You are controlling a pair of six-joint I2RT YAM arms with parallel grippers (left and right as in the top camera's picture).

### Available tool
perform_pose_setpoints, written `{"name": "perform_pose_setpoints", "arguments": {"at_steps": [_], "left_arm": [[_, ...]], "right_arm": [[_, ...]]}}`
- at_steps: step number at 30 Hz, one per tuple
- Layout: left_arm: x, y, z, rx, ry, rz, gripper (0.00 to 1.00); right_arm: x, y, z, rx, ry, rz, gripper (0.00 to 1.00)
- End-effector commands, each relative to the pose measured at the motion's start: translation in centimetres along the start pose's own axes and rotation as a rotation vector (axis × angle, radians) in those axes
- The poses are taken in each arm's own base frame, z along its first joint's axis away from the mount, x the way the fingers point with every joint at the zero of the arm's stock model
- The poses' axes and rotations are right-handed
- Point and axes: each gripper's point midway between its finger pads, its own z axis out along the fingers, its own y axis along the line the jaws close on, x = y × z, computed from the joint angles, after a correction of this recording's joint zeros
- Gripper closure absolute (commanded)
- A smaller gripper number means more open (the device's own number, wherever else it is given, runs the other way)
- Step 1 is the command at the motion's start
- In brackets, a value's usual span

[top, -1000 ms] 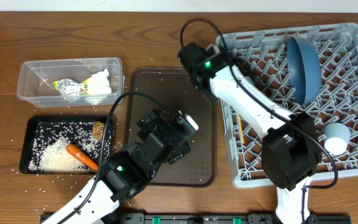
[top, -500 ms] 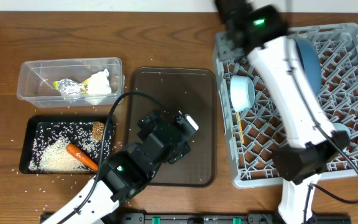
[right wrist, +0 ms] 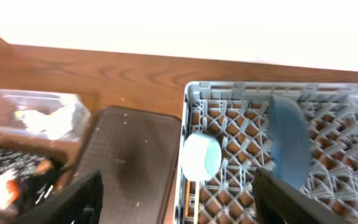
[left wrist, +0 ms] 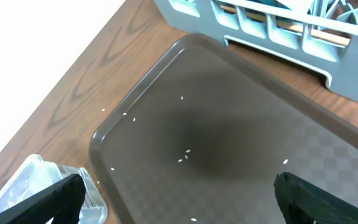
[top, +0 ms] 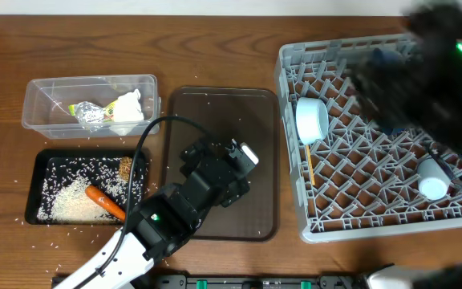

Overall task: Sort waste into correct bins and load items into the dishwasher rack
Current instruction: 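Open right gripper and withdraw it rightward from the bowl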

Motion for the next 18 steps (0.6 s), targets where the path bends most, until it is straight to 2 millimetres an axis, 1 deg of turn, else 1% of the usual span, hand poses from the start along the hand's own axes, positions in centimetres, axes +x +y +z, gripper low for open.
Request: {"name": "perform_pose_setpoints", "arguments": {"at_steps": [1, 3, 7, 9, 15, 18], "left_arm": [[-0.5, 0.5, 0.0, -0.018, -0.004, -0.004, 0.02], [-0.5, 0.5, 0.0, -0.017, -0.002, -0.003, 0.02], [-0.3, 0.5, 0.0, -0.016, 0.004, -0.001, 0.02], [-0.2, 0.4, 0.0, -0.015, 0.008, 0.000, 0.02], [-0.2, 0.4, 0.0, -0.014, 0.010, 0.001, 0.02], [-0.2, 0.4, 0.0, -0.014, 0.010, 0.001, 0.02]], "right_arm": [[1.2, -0.2, -3.1, -0.020, -0.021, -0.005, 0.25], [1.5, -0.5, -5.4, -0.032, -0.073, -0.002, 0.01], [2.1, -0.7, -9.4, -0.063, -0.162, 0.004, 0.01], [2.6, -0.5, -11.1, -0.096, -0.196, 0.004, 0.01], [3.9, -0.9, -15.3, -0.133, -0.294, 0.006, 0.01], [4.4, -1.1, -16.8, -0.141, -0.329, 0.007, 0.01]]}}
